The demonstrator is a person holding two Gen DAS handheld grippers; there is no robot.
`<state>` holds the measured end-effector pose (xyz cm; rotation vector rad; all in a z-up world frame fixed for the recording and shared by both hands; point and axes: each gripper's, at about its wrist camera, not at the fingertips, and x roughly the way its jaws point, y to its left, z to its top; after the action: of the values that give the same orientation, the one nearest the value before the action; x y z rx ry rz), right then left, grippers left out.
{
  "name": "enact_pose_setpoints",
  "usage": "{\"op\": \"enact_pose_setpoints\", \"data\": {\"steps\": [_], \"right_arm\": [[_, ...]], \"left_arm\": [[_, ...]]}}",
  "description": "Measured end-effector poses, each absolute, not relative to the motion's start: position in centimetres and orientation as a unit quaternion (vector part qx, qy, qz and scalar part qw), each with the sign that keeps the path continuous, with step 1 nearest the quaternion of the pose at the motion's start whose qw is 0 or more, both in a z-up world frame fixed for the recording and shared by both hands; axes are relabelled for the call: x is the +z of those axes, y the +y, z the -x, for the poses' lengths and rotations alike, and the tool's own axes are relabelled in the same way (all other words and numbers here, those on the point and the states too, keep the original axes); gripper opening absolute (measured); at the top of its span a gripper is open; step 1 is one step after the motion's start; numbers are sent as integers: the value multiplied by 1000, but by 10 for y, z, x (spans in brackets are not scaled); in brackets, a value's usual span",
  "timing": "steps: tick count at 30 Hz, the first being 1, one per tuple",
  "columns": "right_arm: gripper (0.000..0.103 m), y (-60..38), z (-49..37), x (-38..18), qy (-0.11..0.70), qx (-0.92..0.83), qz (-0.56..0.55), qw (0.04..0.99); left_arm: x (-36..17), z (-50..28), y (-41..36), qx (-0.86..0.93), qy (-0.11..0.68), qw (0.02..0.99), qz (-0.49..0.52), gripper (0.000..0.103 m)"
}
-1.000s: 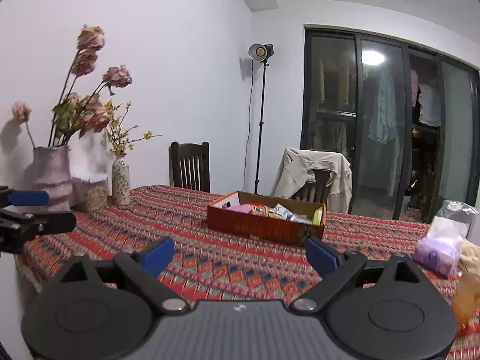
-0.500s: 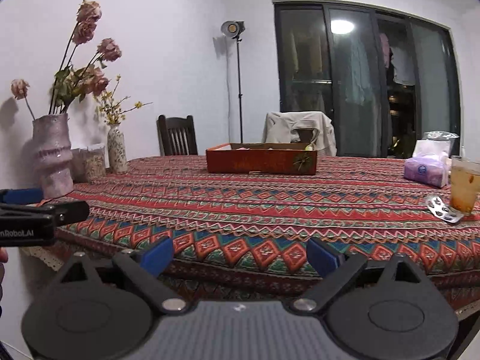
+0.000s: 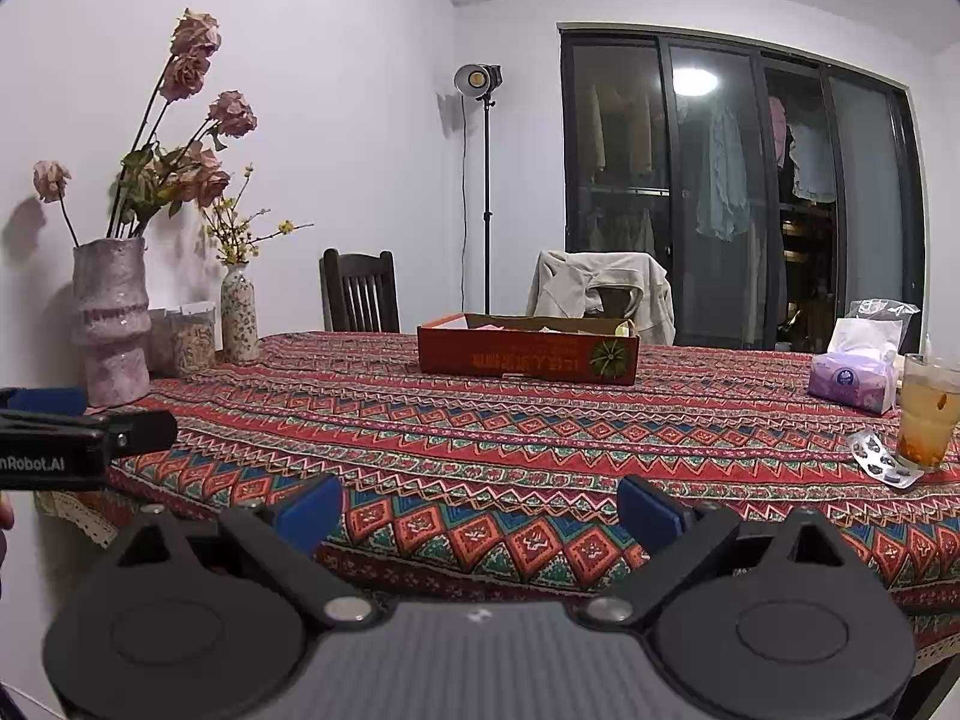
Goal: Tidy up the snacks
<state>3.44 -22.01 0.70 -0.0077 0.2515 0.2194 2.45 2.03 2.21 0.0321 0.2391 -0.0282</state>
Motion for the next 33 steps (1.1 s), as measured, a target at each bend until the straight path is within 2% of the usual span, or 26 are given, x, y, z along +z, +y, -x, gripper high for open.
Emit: {"op": "enact_pose_setpoints", "data": {"steps": [33], "right_arm": [[99, -222, -35, 10, 120, 106, 4, 987]], "left_arm": [[23, -23, 21, -13, 116, 993, -16, 103]]}}
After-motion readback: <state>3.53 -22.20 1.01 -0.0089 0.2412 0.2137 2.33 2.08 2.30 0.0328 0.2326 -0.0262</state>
